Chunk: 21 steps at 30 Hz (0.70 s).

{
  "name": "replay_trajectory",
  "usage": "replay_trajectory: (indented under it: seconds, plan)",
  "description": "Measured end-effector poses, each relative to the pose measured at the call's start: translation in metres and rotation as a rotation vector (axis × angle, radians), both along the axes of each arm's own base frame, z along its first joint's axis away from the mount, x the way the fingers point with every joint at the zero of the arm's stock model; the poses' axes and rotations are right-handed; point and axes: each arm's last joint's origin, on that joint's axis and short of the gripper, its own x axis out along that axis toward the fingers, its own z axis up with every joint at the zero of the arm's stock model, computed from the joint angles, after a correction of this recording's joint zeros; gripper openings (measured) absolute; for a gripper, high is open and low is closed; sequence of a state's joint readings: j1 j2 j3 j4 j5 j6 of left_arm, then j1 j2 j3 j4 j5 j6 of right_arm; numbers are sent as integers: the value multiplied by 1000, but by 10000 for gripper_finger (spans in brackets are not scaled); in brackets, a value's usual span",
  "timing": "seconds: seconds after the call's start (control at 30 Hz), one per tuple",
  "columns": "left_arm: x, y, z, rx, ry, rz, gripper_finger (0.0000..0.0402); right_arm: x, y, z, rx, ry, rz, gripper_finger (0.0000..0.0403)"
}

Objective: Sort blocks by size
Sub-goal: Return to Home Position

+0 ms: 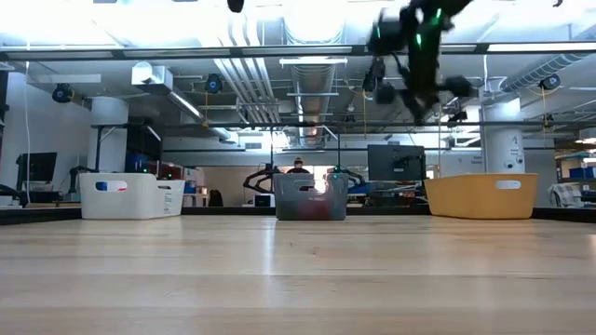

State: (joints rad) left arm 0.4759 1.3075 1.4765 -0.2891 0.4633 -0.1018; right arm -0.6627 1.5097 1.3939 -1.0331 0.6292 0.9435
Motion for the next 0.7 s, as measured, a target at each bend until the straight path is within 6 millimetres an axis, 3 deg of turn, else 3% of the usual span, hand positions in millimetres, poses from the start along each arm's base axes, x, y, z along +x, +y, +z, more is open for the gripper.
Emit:
replay_trajectory:
  seconds: [0.07, 0.23, 0.37, 0.53, 0.7]
  plan:
    - [0, -1, 1, -1, -10, -39, 36, 19, 25, 14, -81, -52, 189, 13]
    - [-4, -10, 13, 49, -130, -387, 36, 51, 86, 52, -289, -273, 644, 13]
    - [-14, -14, 24, 41, -174, -407, 36, 64, 125, 75, -437, -506, 1035, 13]
    - [-39, -32, 30, 74, -222, -388, 36, 59, 158, 85, -563, -604, 1252, 13]
    - [-74, -56, 14, 115, -334, -286, 36, 38, 165, 72, -597, -716, 1367, 10]
